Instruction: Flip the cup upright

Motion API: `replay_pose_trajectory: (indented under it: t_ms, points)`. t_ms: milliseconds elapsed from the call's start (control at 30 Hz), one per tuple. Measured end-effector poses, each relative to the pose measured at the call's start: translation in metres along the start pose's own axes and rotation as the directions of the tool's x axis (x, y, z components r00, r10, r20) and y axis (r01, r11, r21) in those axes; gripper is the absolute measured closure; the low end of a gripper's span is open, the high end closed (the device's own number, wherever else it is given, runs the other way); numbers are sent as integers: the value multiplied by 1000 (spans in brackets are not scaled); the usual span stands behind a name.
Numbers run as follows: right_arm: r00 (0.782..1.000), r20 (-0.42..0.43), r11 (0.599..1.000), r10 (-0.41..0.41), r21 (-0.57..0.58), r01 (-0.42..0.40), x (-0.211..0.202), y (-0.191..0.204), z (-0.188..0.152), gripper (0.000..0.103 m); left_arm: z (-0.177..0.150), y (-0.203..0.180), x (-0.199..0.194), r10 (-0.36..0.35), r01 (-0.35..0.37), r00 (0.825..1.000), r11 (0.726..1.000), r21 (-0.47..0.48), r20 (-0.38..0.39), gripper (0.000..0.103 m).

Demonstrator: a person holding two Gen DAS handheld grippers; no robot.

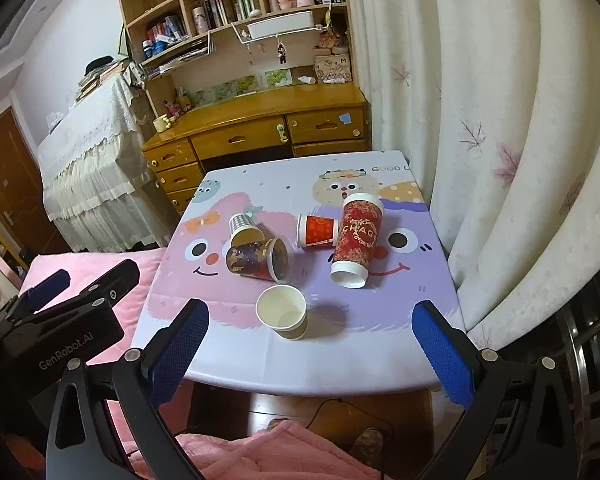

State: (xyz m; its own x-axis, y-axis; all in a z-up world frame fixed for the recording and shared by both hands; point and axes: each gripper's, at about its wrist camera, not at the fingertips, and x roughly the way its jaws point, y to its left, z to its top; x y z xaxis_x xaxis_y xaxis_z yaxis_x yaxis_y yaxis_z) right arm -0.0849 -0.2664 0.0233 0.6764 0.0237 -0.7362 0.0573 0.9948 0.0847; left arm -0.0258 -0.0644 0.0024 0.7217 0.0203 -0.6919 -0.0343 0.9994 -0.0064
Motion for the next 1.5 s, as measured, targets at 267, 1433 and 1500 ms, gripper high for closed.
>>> replay_pose_trajectory:
  t_ms: [267, 1433, 1500]
  points:
    - [1000, -25, 1000, -1, 20, 1, 11, 1, 3, 0, 4, -3, 3, -13, 13, 1000, 1000, 25, -5, 1]
    - [996, -83, 998, -12, 61, 17, 29, -13, 2, 0, -1, -14, 12, -25, 26, 999, 998, 51, -27, 1]
    - [996, -85, 998, -11, 61, 16, 30, -13, 2, 0, -1, -14, 12, -25, 27, 999, 998, 51, -28, 1]
